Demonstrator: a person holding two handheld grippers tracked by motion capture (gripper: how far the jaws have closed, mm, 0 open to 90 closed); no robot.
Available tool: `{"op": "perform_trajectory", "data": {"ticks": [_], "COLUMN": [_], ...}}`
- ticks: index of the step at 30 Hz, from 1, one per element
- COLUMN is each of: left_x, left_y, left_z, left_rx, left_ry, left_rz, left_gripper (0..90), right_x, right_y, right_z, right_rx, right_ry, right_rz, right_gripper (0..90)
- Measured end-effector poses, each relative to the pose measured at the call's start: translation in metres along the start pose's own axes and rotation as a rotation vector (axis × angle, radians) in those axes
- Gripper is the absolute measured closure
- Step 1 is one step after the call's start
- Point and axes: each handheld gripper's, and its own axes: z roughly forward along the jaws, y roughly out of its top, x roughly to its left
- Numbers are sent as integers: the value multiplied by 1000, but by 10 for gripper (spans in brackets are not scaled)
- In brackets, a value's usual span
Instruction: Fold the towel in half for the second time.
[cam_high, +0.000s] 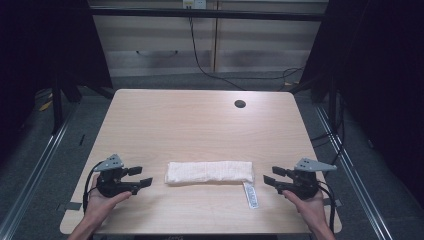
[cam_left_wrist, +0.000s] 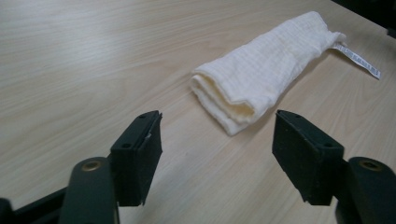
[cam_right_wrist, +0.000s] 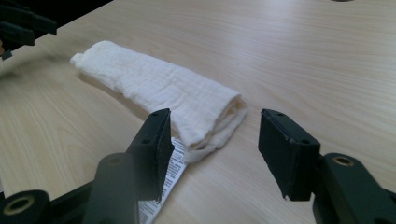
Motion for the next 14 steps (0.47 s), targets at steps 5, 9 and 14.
{"op": "perform_trajectory", "data": {"ticks": [5,9,14], "left_x": [10,17,15], "left_y": [-13,-20,-22], "left_z": [-15,-24,-25], "left_rx": [-26,-69,-75], "left_ry": [67,97,66], "left_rz": [-85,-129,-146], "left_gripper": [280,241,166], "right_x": [-9,-16,-20], "right_y": [-11,-21,-31], "right_z": [-20,-33,-37], "right_rx": [-13,-35,-34], "right_ry": [-59,-130,-171], "right_rz": [36,58,82], "right_gripper": [408,381,354]}}
